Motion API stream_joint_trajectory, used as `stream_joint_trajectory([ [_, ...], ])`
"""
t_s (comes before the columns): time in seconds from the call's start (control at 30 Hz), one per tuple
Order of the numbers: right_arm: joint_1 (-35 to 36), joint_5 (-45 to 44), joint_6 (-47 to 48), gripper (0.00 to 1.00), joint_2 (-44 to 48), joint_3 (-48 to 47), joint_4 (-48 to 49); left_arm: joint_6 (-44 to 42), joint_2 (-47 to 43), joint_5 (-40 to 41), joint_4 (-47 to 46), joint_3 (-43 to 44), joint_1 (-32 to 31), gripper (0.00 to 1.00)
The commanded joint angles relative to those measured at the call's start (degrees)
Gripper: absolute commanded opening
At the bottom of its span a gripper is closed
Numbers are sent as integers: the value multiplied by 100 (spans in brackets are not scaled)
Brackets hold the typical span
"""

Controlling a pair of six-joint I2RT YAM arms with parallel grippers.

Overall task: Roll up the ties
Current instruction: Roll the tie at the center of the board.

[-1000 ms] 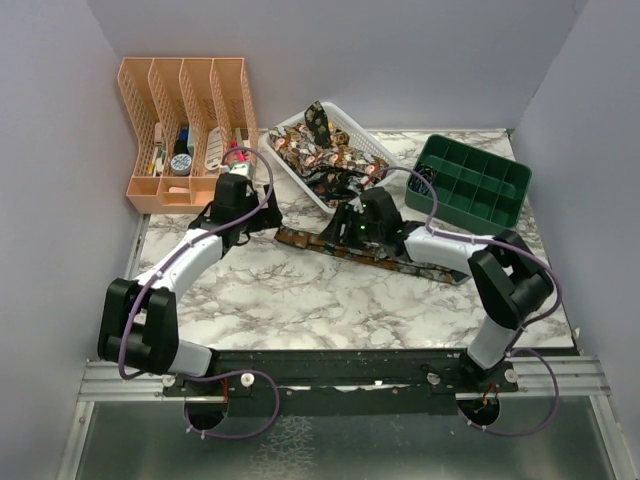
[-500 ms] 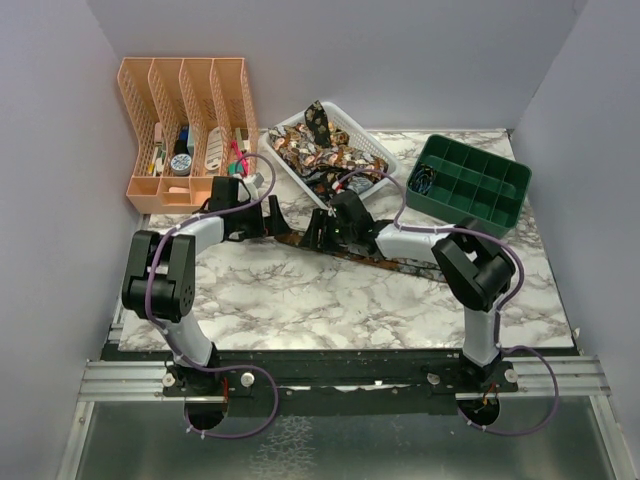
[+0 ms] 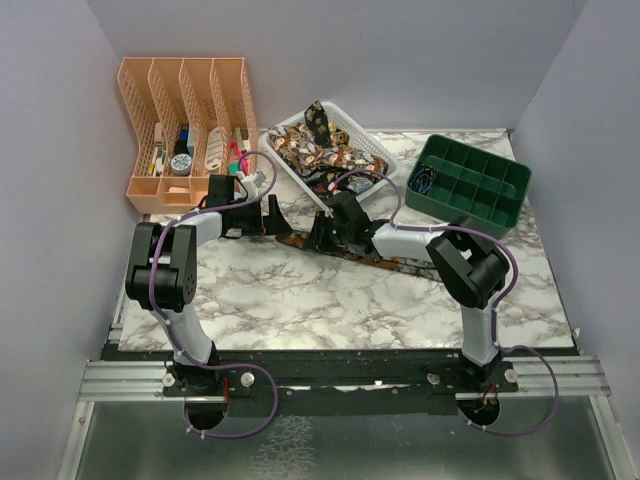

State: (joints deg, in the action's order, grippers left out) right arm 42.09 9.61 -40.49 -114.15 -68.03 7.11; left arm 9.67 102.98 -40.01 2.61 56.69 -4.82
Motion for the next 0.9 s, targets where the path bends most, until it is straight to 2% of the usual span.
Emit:
stream_joint_trajectory([
  [0.0, 19, -300, 77, 27, -116, -176, -42, -276, 169, -497, -137, 56, 14, 99],
  [0.17, 19, -310, 68, 26, -189, -246, -199, -378, 242, -830, -383, -17, 16, 95],
  [0.4, 19, -353, 96, 25, -178, -298, -326, -491, 337, -1200, -578, -106, 15, 80],
  [0.6, 19, -354, 94, 25, -178, -324, -388, -424, 363, -1367, -830, -212, -10, 55],
  [0.87, 19, -278, 136, 25, -142, -375, -509, -305, 323, -1245, -554, -154, -23, 23],
])
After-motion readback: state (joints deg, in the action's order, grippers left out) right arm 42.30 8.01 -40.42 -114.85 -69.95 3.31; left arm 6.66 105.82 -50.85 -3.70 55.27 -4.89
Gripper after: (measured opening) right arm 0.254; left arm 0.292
